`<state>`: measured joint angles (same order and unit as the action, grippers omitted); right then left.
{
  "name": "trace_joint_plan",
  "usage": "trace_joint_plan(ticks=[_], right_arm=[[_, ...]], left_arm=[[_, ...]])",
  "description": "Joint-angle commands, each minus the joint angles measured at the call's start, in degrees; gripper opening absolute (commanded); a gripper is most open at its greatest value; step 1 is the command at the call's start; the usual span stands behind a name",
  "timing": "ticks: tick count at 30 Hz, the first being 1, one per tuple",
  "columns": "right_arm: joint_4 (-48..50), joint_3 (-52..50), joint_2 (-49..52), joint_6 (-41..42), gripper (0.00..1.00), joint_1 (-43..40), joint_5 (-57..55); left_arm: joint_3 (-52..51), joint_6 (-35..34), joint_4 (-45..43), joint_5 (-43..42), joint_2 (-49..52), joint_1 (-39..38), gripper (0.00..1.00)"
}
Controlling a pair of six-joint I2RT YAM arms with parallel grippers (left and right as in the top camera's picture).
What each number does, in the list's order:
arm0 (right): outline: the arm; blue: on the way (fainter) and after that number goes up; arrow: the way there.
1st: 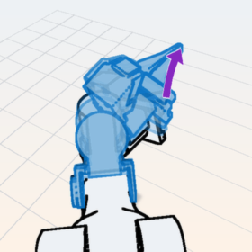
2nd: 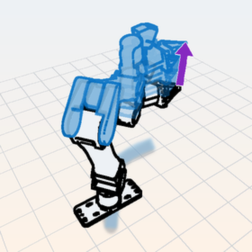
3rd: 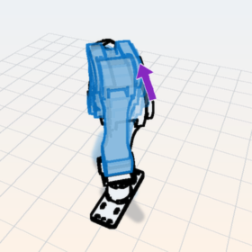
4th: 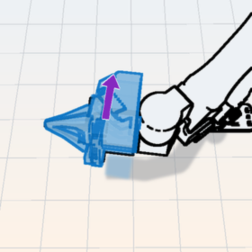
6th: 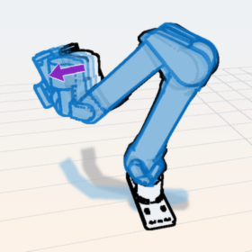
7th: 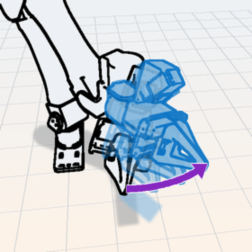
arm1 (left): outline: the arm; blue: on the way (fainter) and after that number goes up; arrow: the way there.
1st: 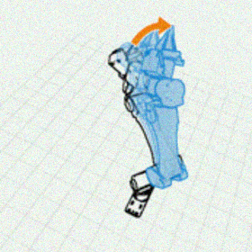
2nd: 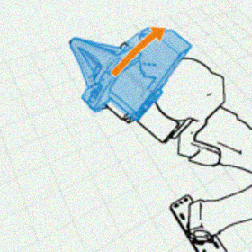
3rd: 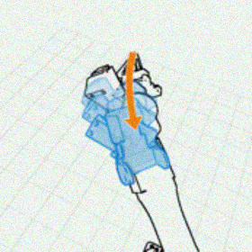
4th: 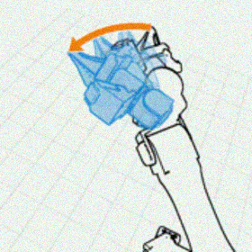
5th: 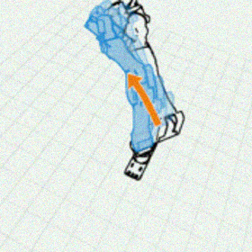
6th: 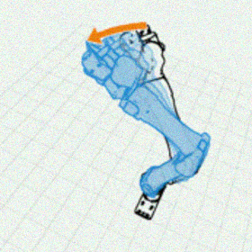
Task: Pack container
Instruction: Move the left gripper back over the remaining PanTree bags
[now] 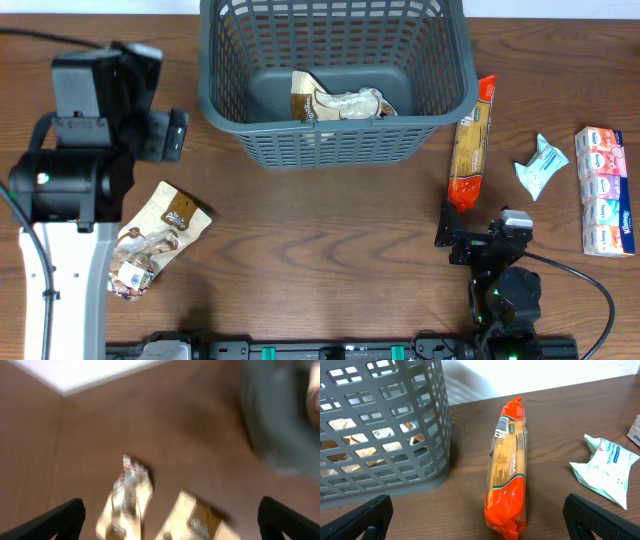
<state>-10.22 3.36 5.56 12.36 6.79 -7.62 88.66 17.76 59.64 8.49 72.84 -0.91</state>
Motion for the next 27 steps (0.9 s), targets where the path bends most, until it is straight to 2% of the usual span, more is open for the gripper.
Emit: trace_joint_plan(ticks=[1,5,17,27], right_arm=[[-0.04,-0.24,0.09,-0.85,0.99,0.37,-0.96],[-0.02,-0.24,0.09,-0.85,0.99,0.37,-0.96],[-0.04,-0.24,0.09,-0.85,0.99,0.37,-0.96],[-0.02,-0.24,0.09,-0.87,0.99,0.37,-0.98]], left_arm=[[-0.83,-6.60,4.04,1.31,1.07,2.05,0.99],[-6.73,-6.71,6.08,1.01,1.18,2.84,0.99],[-28.20,-5.88,3.08,0.42,1.14,2.89,0.98],[-34.58,-2.60,6.78,-1.99,1.16,2.86,0.99]])
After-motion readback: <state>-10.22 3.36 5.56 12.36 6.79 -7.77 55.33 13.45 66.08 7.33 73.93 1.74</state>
